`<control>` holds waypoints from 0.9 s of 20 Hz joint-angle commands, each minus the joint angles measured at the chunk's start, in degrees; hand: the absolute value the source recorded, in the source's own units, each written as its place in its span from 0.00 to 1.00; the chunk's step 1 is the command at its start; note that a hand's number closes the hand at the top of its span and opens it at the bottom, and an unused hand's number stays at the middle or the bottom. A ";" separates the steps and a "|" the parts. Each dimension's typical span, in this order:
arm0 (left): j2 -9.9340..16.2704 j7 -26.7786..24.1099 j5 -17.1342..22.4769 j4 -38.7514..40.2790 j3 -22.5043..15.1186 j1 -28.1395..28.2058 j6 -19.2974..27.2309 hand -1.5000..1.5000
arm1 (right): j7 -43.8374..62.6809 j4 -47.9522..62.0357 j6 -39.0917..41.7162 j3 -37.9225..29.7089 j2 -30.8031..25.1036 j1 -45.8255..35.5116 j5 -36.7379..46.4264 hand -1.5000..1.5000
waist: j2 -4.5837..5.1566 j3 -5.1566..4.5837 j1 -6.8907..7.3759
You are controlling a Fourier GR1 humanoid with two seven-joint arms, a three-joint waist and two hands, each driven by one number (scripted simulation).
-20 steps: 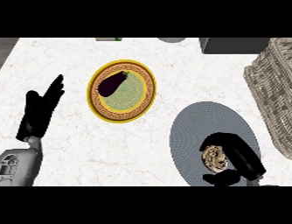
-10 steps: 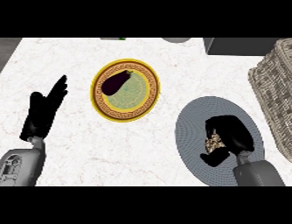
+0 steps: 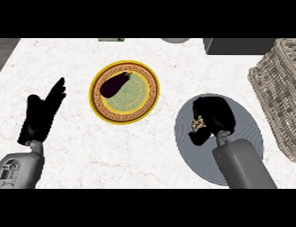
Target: Pick the cupcake from the placemat and place it in the basket
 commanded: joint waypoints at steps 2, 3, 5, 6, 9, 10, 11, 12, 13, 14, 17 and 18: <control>0.51 0.85 0.08 1.05 0.36 -1.39 -0.51 0.50 | 5.40 -8.05 0.34 0.38 2.80 -1.27 -10.69 1.00 | -0.08 0.08 -0.38; 1.16 0.85 0.30 0.34 1.44 -0.91 0.01 0.50 | 4.19 -12.73 2.87 -3.64 2.82 -1.54 -12.56 1.00 | -0.30 0.07 -0.96; 0.88 -0.27 0.06 1.52 1.86 -1.07 0.75 0.50 | 6.38 -18.58 1.43 -1.79 2.86 -1.42 -15.60 1.00 | -0.34 0.05 -1.14; 1.18 0.21 1.37 0.16 1.50 0.18 -1.29 0.50 | 7.80 -21.07 0.61 -2.27 2.87 -1.17 -20.16 1.00 | -0.54 0.08 -0.94; 0.98 -0.56 0.58 -0.19 0.92 1.82 -1.00 0.50 | 14.79 -29.91 -0.33 -4.28 2.89 -3.23 -25.80 1.00 | -0.80 0.06 -1.15; 1.18 -0.41 0.76 0.35 1.20 0.30 -1.13 0.50 | 20.35 -32.03 0.01 -1.01 2.90 -5.65 -25.40 1.00 | -0.53 0.02 -0.75; -0.50 -0.70 -1.71 1.81 -0.42 0.50 1.14 0.50 | 18.28 -34.14 3.09 -7.85 2.90 -7.59 -26.66 1.00 | -0.41 0.04 -1.53; 1.06 -2.82 0.28 1.92 1.52 1.31 -0.57 0.50 | 25.15 -36.26 2.06 -4.01 2.90 -10.47 -27.14 1.00 | -0.45 -0.01 -0.72; -1.39 -1.06 -1.03 -0.08 -0.70 1.92 1.06 0.50 | 25.98 -37.45 3.97 -6.22 2.91 -12.17 -26.11 1.00 | -0.35 0.03 -0.60; -1.05 0.52 -1.16 -0.68 -0.56 -0.09 1.29 0.50 | 29.12 -40.72 8.66 -7.47 2.91 -14.45 -25.52 1.00 | -0.42 0.03 -0.93; -0.73 1.49 -0.71 -0.16 0.22 -0.97 1.16 0.50 | 34.19 -43.54 12.10 -12.33 1.45 -19.43 -28.38 1.00 | -0.23 0.04 -0.67; -0.40 -1.30 -1.30 -1.00 -0.86 3.39 -0.12 0.50 | 31.62 -37.52 10.99 -16.38 -0.68 -23.15 -29.94 1.00 | -0.07 0.05 -0.06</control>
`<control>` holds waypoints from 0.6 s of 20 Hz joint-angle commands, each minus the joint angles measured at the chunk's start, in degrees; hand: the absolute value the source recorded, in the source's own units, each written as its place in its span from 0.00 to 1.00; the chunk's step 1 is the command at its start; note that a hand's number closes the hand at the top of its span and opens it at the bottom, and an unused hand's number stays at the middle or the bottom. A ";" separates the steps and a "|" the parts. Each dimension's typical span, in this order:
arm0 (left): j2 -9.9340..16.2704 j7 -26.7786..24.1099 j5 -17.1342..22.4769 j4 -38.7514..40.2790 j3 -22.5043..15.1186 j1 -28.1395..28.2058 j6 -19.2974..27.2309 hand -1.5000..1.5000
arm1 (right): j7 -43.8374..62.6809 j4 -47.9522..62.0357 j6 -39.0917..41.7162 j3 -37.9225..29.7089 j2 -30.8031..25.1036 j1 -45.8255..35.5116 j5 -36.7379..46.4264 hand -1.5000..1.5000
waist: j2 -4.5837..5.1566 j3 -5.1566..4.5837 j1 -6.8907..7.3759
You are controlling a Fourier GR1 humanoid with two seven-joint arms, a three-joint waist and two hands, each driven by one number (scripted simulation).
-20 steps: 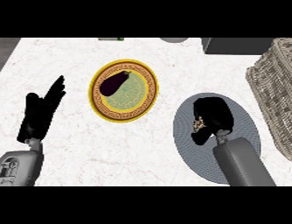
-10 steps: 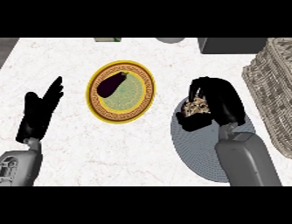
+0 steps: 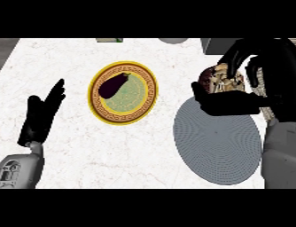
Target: Pick the cupcake from the placemat and place it in the basket
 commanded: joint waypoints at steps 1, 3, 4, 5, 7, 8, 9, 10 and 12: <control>-1.07 0.41 -1.23 -2.78 -1.51 1.76 0.85 0.50 | 11.28 -6.22 5.21 -2.98 -0.24 -8.33 -1.47 1.00 | 0.00 0.00 0.27; -0.36 0.12 -0.10 -0.31 -0.26 -0.48 -0.16 0.50 | 9.68 0.27 6.89 -11.08 -4.67 -15.17 -6.95 1.00 | 0.25 0.00 0.33; -0.01 0.74 0.04 -0.59 -0.22 -1.21 -0.58 0.50 | 14.45 -0.41 7.68 -9.07 -3.94 -18.67 -5.46 1.00 | 0.17 -0.02 0.34; 1.32 -1.08 0.61 0.08 1.08 -0.79 -1.32 0.50 | 11.89 2.11 9.12 -13.01 -7.74 -18.89 -7.98 1.00 | 0.24 0.00 0.34; -0.12 -2.49 0.11 2.61 0.32 -0.71 -0.81 0.50 | 11.67 6.53 7.74 -14.40 -10.15 -22.22 -7.04 1.00 | 0.35 -0.02 0.43; 0.88 0.86 1.32 -1.51 0.72 -0.06 -2.00 0.50 | 10.91 9.82 5.61 -14.01 -10.67 -23.57 -5.35 1.00 | 0.30 0.00 0.90; -0.43 -0.78 -0.27 0.62 0.16 0.36 -0.02 0.50 | 10.53 8.64 9.10 -14.44 -13.60 -22.78 -6.44 1.00 | 0.28 0.00 0.48; 0.23 5.79 0.92 -6.06 -0.80 -0.95 -1.67 0.50 | 10.44 8.41 10.73 -15.20 -15.78 -22.22 -6.38 1.00 | 0.06 0.05 0.62; 0.98 1.30 0.60 -1.62 0.62 -0.30 -1.40 0.50 | 11.11 9.78 15.09 -12.31 -19.22 -21.64 -3.93 1.00 | 0.12 -0.02 0.13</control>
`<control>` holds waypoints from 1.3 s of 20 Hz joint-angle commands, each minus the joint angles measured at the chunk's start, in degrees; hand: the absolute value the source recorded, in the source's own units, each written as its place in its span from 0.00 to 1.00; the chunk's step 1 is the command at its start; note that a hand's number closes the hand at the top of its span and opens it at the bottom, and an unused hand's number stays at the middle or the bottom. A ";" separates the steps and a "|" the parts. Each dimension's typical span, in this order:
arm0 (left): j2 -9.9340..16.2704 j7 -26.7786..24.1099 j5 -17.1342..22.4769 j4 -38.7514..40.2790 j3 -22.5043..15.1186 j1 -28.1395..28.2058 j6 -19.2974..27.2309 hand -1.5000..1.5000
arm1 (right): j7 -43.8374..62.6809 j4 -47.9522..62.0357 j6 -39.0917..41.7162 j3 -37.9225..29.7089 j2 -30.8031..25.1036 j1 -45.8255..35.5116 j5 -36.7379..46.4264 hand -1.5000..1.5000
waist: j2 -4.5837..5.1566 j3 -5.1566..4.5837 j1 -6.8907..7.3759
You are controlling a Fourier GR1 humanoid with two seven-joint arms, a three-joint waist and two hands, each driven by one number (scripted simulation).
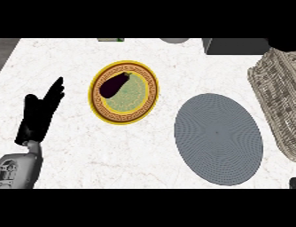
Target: Pick the cupcake from the placemat and place it in the basket
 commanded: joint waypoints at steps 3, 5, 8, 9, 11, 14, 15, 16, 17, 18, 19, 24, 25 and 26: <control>-0.07 0.89 -0.47 -0.62 0.03 -0.68 0.65 0.50 | -3.32 8.35 6.77 0.36 -13.20 1.28 5.42 1.00 | 0.30 0.02 -0.10; 0.96 -1.00 0.09 2.02 1.37 -0.94 -0.01 0.50 | -3.77 11.45 8.78 1.74 -15.65 0.97 6.89 1.00 | 0.43 -0.03 -0.11; -0.42 -1.91 -0.48 1.83 0.43 0.13 0.74 0.50 | -8.52 17.41 7.63 -0.65 -19.56 2.82 6.94 1.00 | 0.37 0.03 0.25; 0.46 1.10 0.44 -0.97 0.65 -0.58 -0.42 0.50 | -10.29 17.46 7.27 -2.29 -20.86 3.62 6.00 1.00 | 0.19 0.06 0.23; 0.74 -0.75 1.27 -0.47 1.11 0.74 -1.40 0.50 | -13.86 21.52 5.00 -2.90 -24.62 4.82 8.25 1.00 | 0.31 0.05 0.50; -1.95 -0.40 -1.57 0.61 -1.05 -0.14 1.70 0.50 | -20.34 24.12 1.40 -5.18 -27.81 9.35 8.39 1.00 | 0.27 0.07 0.02; -0.60 4.21 -0.20 -3.38 -0.61 -1.65 0.16 0.50 | -22.51 27.44 0.80 -5.48 -28.71 9.01 8.30 1.00 | 0.24 0.09 0.36; -1.84 -0.66 -1.69 -0.21 -1.38 0.78 1.19 0.50 | -21.67 24.46 2.08 -5.96 -27.94 10.24 7.01 1.00 | 0.16 0.05 0.03; -2.48 -0.50 -2.13 1.05 -1.48 -0.07 2.07 0.50 | -26.88 25.53 -0.93 -6.75 -28.79 13.34 6.82 1.00 | 0.23 0.07 -0.10; -0.10 -0.34 0.46 2.28 0.93 -3.06 -0.58 0.50 | -29.18 33.86 -1.46 -5.53 -30.90 7.66 8.01 1.00 | 0.44 0.05 0.52; 0.30 -1.55 -0.37 1.32 0.69 0.26 -0.36 0.50 | -33.92 31.69 -3.13 -8.70 -31.51 14.70 5.94 1.00 | 0.33 0.10 0.08; 0.39 1.02 0.41 0.38 0.77 -0.50 -1.48 0.50 | -38.29 40.52 -6.42 -6.99 -30.94 10.76 6.59 1.00 | 0.30 0.05 0.57; -0.78 4.20 -0.28 -6.63 -1.33 2.54 -0.80 0.50 | -40.78 44.66 -7.35 -7.15 -31.84 11.35 7.15 1.00 | 0.28 0.09 1.13; -0.44 -0.98 -0.86 3.59 0.75 -3.08 0.24 0.50 | -41.49 44.60 -9.67 -6.84 -30.30 12.35 7.40 1.00 | 0.42 0.05 0.36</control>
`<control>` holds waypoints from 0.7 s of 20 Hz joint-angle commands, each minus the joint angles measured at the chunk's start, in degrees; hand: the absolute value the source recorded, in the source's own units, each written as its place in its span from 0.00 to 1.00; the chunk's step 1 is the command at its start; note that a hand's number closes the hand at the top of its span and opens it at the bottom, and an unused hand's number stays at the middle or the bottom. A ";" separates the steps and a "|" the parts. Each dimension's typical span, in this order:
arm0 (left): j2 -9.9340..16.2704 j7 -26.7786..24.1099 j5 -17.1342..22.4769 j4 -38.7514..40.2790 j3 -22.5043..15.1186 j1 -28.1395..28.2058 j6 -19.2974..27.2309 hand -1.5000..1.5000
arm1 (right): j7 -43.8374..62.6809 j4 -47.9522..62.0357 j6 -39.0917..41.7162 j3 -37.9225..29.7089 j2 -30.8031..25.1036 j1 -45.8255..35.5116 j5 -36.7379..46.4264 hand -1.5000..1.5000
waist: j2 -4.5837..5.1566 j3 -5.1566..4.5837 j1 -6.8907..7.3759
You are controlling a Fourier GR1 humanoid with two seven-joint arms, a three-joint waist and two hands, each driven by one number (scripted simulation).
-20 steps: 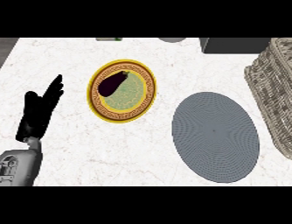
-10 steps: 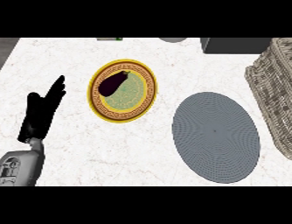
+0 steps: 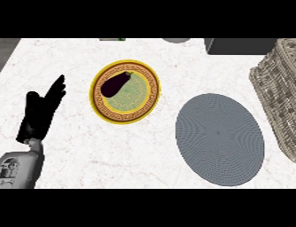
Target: Pick the cupcake from the placemat and place it in the basket
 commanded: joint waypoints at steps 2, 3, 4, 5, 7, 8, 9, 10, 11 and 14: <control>1.14 -1.36 0.75 0.97 1.33 -0.04 -1.09 0.50 | -7.26 7.69 -5.76 0.09 0.13 2.81 1.02 1.00 | 0.00 -0.01 0.00; 1.33 -3.65 1.41 3.45 2.11 0.12 -1.72 0.50 | -6.09 8.69 -4.44 1.84 0.20 0.15 1.88 1.00 | 0.03 -0.03 0.08; -0.53 0.67 -0.37 -2.43 -0.46 1.94 0.14 0.50 | -8.53 9.34 -6.91 0.76 0.14 3.17 1.79 1.00 | -0.08 0.00 0.07; -1.75 0.44 -1.14 0.67 -1.45 -1.43 0.81 0.50 | -10.16 13.68 -6.08 0.60 -1.83 1.24 2.09 1.00 | 0.06 0.00 0.07; -1.63 1.64 -0.98 -3.16 -1.71 0.95 0.62 0.50 | -11.10 14.86 -7.64 -1.49 0.72 3.36 -0.37 1.00 | -0.05 0.02 0.15; 0.46 -2.52 0.03 2.10 0.72 0.31 -0.83 0.50 | -12.16 18.26 -6.00 -1.16 -0.04 2.03 -0.41 1.00 | 0.15 0.00 0.22; -0.54 0.04 -0.11 2.96 0.60 -3.38 0.35 0.50 | -8.69 19.47 -7.77 -2.81 1.79 0.29 -1.17 1.00 | 0.19 0.01 0.14; 1.29 -2.70 0.97 3.41 1.72 -2.15 -1.61 0.50 | -10.63 21.58 -9.44 -5.32 1.73 2.33 -2.76 1.00 | 0.29 0.03 0.16; -0.30 -1.53 -0.54 2.84 0.41 -1.75 0.20 0.50 | -7.96 20.45 -7.47 -4.90 3.03 0.22 -3.66 0.00 | 0.06 0.00 0.06; 0.74 -2.44 0.10 1.19 0.44 0.85 -1.56 0.50 | -12.09 21.64 -10.68 -6.82 4.01 2.68 -5.87 0.00 | -0.01 0.02 0.20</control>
